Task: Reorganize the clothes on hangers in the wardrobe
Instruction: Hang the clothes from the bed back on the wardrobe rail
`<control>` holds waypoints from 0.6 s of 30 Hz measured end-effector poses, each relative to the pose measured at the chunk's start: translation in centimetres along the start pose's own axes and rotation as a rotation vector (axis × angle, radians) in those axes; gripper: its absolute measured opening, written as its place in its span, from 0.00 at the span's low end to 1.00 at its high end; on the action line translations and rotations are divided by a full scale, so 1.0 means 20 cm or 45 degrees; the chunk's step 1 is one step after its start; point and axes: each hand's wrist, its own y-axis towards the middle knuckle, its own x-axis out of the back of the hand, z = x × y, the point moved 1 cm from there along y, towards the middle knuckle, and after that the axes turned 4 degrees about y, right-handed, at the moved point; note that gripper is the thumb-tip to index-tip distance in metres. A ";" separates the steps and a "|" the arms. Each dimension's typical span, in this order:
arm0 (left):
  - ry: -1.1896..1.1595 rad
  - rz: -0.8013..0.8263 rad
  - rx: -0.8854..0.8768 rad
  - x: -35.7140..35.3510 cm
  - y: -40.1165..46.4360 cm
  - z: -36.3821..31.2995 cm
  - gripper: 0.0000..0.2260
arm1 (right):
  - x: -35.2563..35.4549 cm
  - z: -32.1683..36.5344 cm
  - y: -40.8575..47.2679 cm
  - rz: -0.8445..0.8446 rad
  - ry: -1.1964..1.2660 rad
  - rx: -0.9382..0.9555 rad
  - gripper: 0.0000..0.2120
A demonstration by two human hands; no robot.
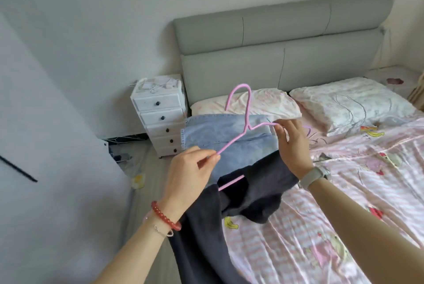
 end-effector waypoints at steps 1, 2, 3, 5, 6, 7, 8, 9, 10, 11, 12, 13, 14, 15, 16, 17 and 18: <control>-0.019 0.019 0.049 0.02 -0.08 0.02 0.03 | -0.02 0.01 -0.07 0.045 -0.007 0.007 0.09; -0.025 0.044 0.094 0.04 -0.17 0.04 0.03 | -0.05 0.02 -0.14 0.090 -0.009 0.014 0.09; -0.019 0.074 0.147 0.06 -0.24 0.07 0.03 | -0.09 0.04 -0.21 0.138 -0.004 0.018 0.08; -0.007 0.119 0.260 0.11 -0.39 0.13 0.04 | -0.18 0.09 -0.38 0.237 0.019 -0.002 0.08; -0.004 0.139 0.309 0.15 -0.47 0.16 0.04 | -0.22 0.11 -0.47 0.290 0.036 -0.017 0.08; -0.005 0.156 0.354 0.19 -0.56 0.20 0.04 | -0.27 0.15 -0.56 0.340 0.055 -0.023 0.08; -0.010 0.174 0.388 0.24 -0.65 0.24 0.04 | -0.31 0.18 -0.64 0.380 0.055 -0.020 0.10; -0.016 0.192 0.417 0.28 -0.75 0.28 0.04 | -0.33 0.21 -0.73 0.418 0.032 -0.004 0.12; -0.021 0.204 0.451 0.33 -0.85 0.32 0.04 | -0.35 0.25 -0.80 0.448 -0.003 0.042 0.15; -0.025 0.214 0.491 0.37 -0.95 0.36 0.04 | -0.37 0.30 -0.87 0.474 -0.030 0.113 0.16; -0.029 0.221 0.544 0.42 -1.05 0.40 0.04 | -0.38 0.35 -0.94 0.511 -0.038 0.188 0.17; -0.032 0.224 0.608 0.47 -1.15 0.45 0.04 | -0.39 0.41 -1.00 0.562 -0.033 0.256 0.17; -0.033 0.226 0.672 0.51 -1.25 0.49 0.04 | -0.40 0.47 -1.07 0.626 -0.022 0.319 0.17; -0.032 0.228 0.731 0.56 -1.35 0.54 0.04 | -0.41 0.52 -1.14 0.699 -0.009 0.378 0.17; -0.026 0.234 0.785 0.60 -1.46 0.57 0.03 | -0.41 0.58 -1.21 0.774 0.008 0.443 0.17; -0.013 0.246 0.833 0.65 -1.56 0.59 0.03 | -0.42 0.63 -1.28 0.846 0.030 0.518 0.18; 0.004 0.261 0.880 0.69 -1.67 0.61 0.03 | -0.41 0.68 -1.36 0.916 0.059 0.597 0.19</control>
